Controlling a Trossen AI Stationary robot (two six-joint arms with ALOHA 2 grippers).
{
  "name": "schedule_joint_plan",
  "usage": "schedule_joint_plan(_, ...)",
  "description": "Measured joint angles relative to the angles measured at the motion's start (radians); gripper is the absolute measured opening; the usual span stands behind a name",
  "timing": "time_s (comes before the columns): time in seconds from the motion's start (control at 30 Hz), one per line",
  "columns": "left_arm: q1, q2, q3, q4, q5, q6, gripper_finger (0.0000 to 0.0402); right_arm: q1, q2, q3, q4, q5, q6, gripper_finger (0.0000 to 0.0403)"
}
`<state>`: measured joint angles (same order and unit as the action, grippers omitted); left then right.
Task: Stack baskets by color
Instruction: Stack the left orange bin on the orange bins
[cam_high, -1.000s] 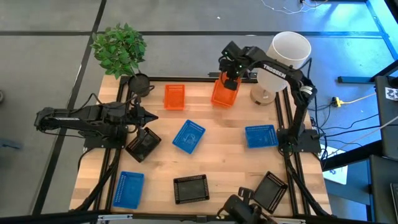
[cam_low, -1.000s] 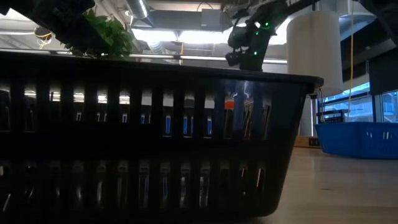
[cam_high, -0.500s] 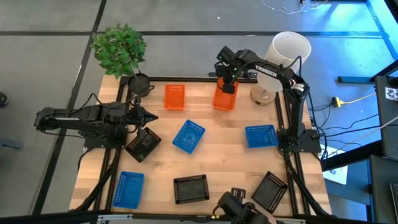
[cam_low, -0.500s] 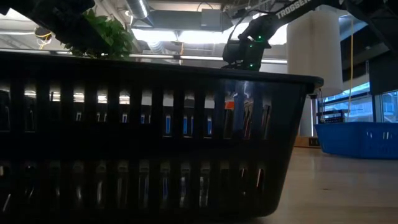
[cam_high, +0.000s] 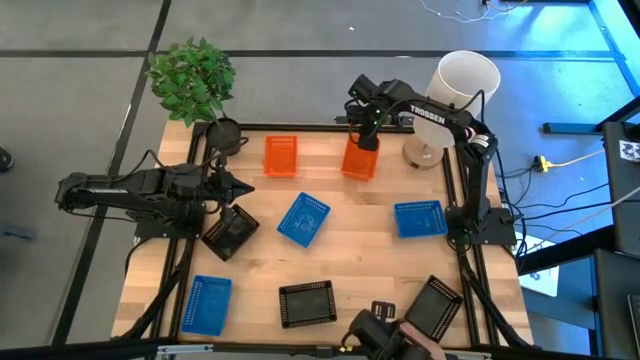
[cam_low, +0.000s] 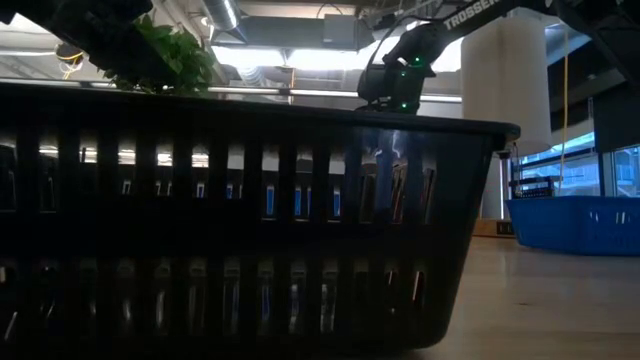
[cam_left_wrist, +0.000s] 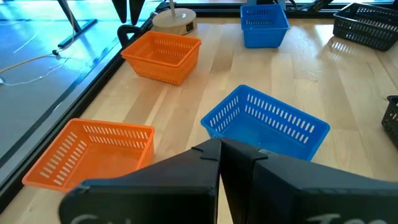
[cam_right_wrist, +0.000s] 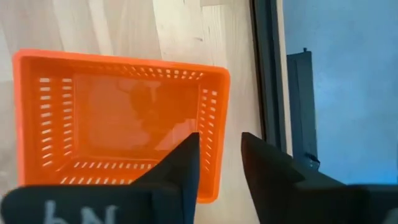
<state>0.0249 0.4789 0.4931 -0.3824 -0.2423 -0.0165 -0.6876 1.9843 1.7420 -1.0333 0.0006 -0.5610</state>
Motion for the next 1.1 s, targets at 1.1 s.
schedule_joint_plan(1.1, 0.001, 0.0, 0.0, 0.002, -0.075, -0.089, 0.0, 0.395, 0.046, 0.166, 0.492, -0.261, 0.088, 0.0132)
